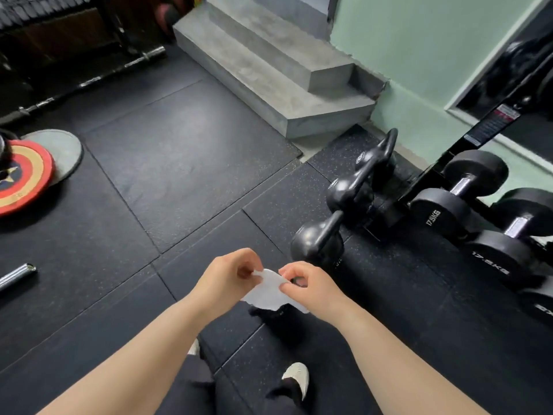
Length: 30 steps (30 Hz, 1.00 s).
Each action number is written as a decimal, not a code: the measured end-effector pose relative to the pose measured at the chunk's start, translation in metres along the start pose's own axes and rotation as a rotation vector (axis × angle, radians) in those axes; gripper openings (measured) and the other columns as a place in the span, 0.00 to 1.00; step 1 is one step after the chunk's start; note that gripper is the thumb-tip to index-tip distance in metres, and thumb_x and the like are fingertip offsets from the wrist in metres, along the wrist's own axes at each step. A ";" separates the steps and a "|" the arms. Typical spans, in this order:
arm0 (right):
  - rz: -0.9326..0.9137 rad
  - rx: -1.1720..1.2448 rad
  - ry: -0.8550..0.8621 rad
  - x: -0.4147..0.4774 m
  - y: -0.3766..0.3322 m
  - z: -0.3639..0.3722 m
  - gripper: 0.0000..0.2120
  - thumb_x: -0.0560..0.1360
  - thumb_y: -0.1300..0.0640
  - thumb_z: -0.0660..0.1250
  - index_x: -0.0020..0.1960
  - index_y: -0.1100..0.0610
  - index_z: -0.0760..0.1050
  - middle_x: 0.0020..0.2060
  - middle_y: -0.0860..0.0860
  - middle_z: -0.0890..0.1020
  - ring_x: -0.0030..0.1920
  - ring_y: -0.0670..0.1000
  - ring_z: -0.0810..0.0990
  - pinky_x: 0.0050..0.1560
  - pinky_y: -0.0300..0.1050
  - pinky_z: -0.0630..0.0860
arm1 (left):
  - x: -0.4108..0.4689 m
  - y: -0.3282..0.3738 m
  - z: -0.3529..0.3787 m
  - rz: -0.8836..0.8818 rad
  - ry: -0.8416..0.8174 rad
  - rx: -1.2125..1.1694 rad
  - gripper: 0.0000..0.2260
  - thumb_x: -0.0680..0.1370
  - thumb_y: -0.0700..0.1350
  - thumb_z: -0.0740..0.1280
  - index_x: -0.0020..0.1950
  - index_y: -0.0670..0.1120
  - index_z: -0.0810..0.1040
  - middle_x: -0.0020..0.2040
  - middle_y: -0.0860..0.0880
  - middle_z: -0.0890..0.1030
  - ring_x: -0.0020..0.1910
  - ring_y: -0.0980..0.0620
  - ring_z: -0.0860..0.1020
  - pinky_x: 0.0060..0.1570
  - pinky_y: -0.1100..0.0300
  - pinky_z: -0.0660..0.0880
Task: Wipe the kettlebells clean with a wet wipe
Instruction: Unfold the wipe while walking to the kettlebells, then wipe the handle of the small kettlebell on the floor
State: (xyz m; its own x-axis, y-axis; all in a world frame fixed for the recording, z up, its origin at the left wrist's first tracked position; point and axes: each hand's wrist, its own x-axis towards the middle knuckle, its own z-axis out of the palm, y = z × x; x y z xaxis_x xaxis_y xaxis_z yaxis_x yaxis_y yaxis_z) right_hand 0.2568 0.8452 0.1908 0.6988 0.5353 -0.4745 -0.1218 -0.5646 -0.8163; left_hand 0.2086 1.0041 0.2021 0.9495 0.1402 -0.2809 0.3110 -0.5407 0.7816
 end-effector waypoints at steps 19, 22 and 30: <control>0.801 0.456 0.783 0.089 0.119 0.108 0.08 0.71 0.67 0.57 0.46 0.59 0.72 0.38 0.52 0.75 0.40 0.53 0.74 0.39 0.44 0.71 | 0.136 -0.195 -0.024 -0.034 -0.578 0.237 0.16 0.72 0.40 0.68 0.32 0.59 0.72 0.29 0.64 0.79 0.31 0.75 0.73 0.36 0.78 0.67; 0.842 0.446 0.916 0.130 0.189 0.111 0.08 0.71 0.67 0.56 0.47 0.57 0.68 0.38 0.51 0.74 0.37 0.52 0.73 0.36 0.44 0.71 | 0.162 -0.252 0.044 -0.031 -0.596 0.216 0.15 0.72 0.40 0.68 0.34 0.60 0.72 0.28 0.71 0.78 0.33 0.75 0.74 0.38 0.79 0.68; 0.571 0.096 1.086 0.258 0.343 0.144 0.08 0.73 0.65 0.57 0.48 0.58 0.74 0.48 0.47 0.70 0.41 0.51 0.73 0.32 0.43 0.67 | 0.218 -0.379 0.218 0.029 -0.642 0.156 0.10 0.69 0.45 0.72 0.44 0.51 0.71 0.43 0.54 0.77 0.43 0.58 0.76 0.42 0.73 0.70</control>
State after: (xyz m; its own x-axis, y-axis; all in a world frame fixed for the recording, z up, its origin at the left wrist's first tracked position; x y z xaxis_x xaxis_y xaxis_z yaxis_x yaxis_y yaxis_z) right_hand 0.2939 0.8808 -0.2590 0.7464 -0.5996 -0.2887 -0.6215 -0.4731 -0.6244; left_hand 0.2886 1.0589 -0.2768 0.7283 -0.3727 -0.5751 0.2300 -0.6576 0.7174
